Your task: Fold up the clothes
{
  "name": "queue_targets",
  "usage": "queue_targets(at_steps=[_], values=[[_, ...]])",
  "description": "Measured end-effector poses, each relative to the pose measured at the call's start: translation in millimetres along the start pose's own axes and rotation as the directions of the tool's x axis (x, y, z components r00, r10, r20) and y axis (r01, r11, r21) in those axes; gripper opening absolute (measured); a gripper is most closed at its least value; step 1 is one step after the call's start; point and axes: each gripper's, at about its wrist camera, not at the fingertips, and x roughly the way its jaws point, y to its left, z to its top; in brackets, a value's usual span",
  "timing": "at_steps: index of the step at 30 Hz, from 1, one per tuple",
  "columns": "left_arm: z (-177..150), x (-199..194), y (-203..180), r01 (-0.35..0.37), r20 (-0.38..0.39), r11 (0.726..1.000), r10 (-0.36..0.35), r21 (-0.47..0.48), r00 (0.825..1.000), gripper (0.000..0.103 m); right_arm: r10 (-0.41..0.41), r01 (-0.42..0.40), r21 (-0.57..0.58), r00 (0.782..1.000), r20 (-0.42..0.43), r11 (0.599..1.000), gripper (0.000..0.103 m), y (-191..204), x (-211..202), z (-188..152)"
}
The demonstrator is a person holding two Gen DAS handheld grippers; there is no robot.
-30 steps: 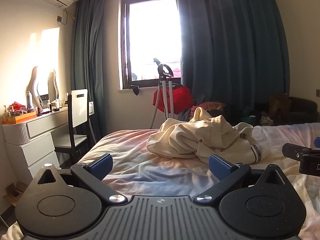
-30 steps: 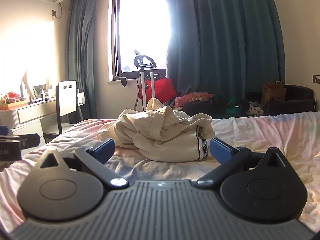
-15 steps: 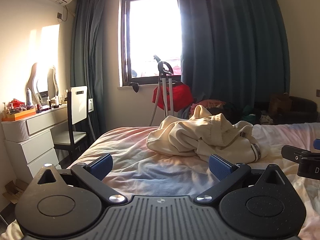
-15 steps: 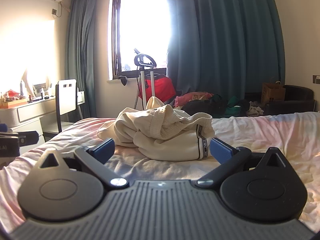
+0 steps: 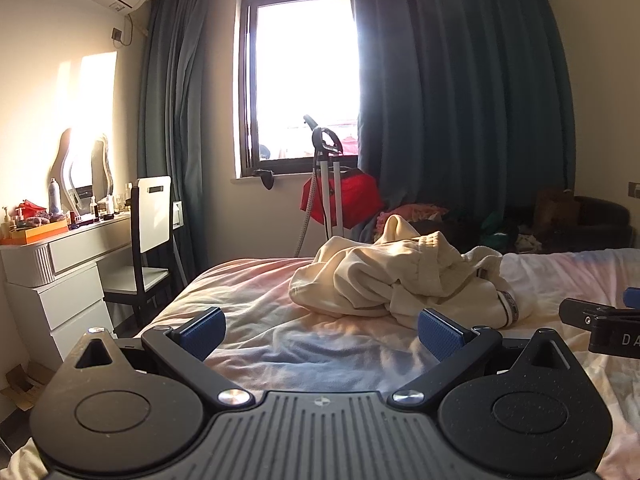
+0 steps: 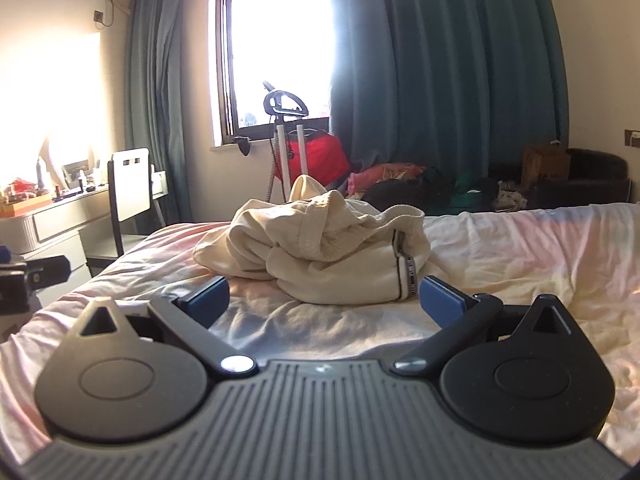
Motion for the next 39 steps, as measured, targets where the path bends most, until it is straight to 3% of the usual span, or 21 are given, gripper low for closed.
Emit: queue_targets(at_steps=[15,19,24,28,33,39], values=[[-14.8,14.4,-8.0,0.042,-0.029,0.999,-0.041,0.023,0.999,0.103,-0.047,0.046,0.058,0.999,0.021,0.997,0.103,-16.6,-2.5,-1.3],[-21.3,31.8,-17.7,0.154,-0.086,0.987,-0.150,0.036,0.985,0.103,-0.067,0.065,0.051,0.997,0.038,0.997,0.103,-21.3,-7.0,2.5],[-32.9,79.5,-43.4,0.183,-0.195,0.983,-0.178,0.012,0.965,0.103,-0.046,0.043,0.171,0.999,0.018,0.984,0.103,-41.3,-14.6,10.7],[-43.2,138.0,-67.4,0.168,-0.266,0.986,-0.162,0.001,0.950,0.103,-0.095,0.093,0.219,0.995,0.001,0.971,0.103,-52.9,-15.8,10.0],[-21.4,228.7,-113.9,0.129,-0.235,0.992,-0.123,0.012,0.964,0.100,-0.124,0.129,0.204,0.992,-0.038,0.971,0.103,-63.2,15.3,-6.1],[21.2,333.8,-179.2,0.030,-0.163,0.990,-0.007,0.136,0.987,0.097,-0.169,0.179,0.233,0.984,-0.061,0.956,0.103,-74.1,70.1,-24.5]])
